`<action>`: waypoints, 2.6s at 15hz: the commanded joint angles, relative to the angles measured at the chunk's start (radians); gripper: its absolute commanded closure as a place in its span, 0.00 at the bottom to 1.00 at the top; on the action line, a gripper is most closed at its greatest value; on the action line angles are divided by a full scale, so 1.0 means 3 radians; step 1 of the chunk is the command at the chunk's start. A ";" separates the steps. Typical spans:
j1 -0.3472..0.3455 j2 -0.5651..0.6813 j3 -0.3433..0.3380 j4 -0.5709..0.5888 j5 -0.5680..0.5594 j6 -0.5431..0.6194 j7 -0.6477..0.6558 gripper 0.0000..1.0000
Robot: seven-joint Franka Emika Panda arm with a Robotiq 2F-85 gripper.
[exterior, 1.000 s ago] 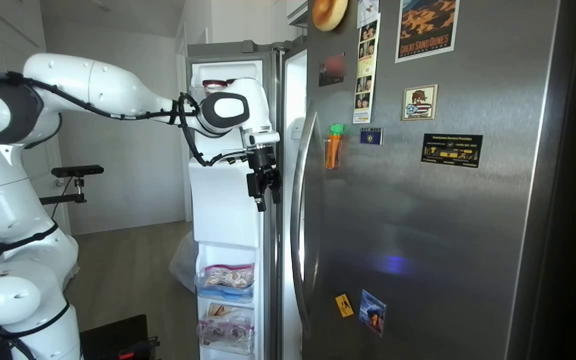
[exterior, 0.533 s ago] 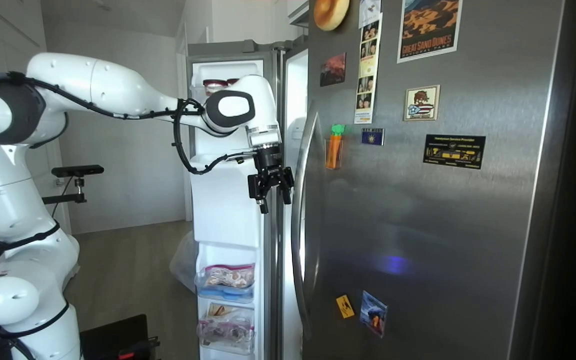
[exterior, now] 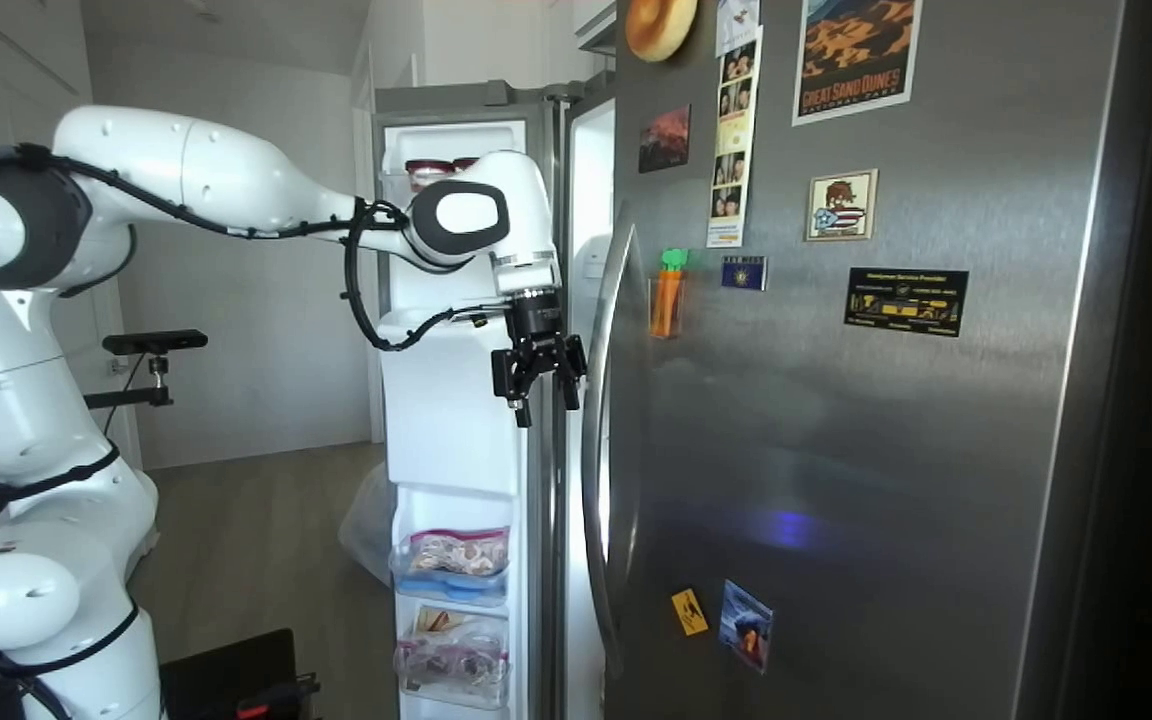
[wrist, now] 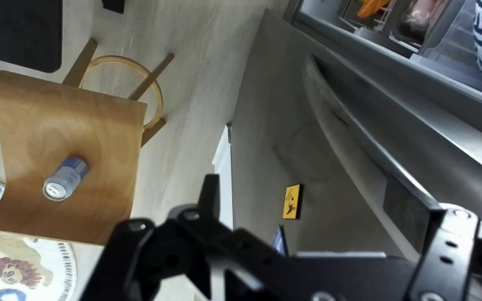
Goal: Take the can from the chair and put it on the second shelf in the fridge
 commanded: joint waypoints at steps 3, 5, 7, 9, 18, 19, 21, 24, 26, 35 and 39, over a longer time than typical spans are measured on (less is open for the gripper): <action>0.0025 -0.0055 -0.0189 0.0059 0.0271 -0.0281 -0.0852 0.00; 0.0017 -0.0102 -0.0234 0.0058 0.0367 -0.0463 -0.1200 0.00; -0.0009 -0.0155 -0.0244 0.0056 0.0338 -0.0648 -0.1361 0.00; -0.0037 -0.0235 -0.0256 0.0023 0.0297 -0.0791 -0.1437 0.00; -0.0315 -0.0295 -0.0356 -0.0062 0.0193 -0.0537 -0.0972 0.00; -0.0352 -0.0260 -0.0373 -0.0053 0.0185 -0.0479 -0.0878 0.00; -0.0417 -0.0176 -0.0415 -0.0028 0.0173 -0.0363 -0.0659 0.00; -0.0493 -0.0025 -0.0479 0.0013 0.0137 -0.0179 -0.0308 0.00; -0.0532 0.0079 -0.0526 0.0017 0.0090 -0.0014 -0.0066 0.00; -0.0623 0.0361 -0.0795 -0.0023 -0.0357 0.0058 0.0467 0.00; -0.0694 0.0370 -0.0942 -0.0137 -0.0470 0.0094 0.0358 0.00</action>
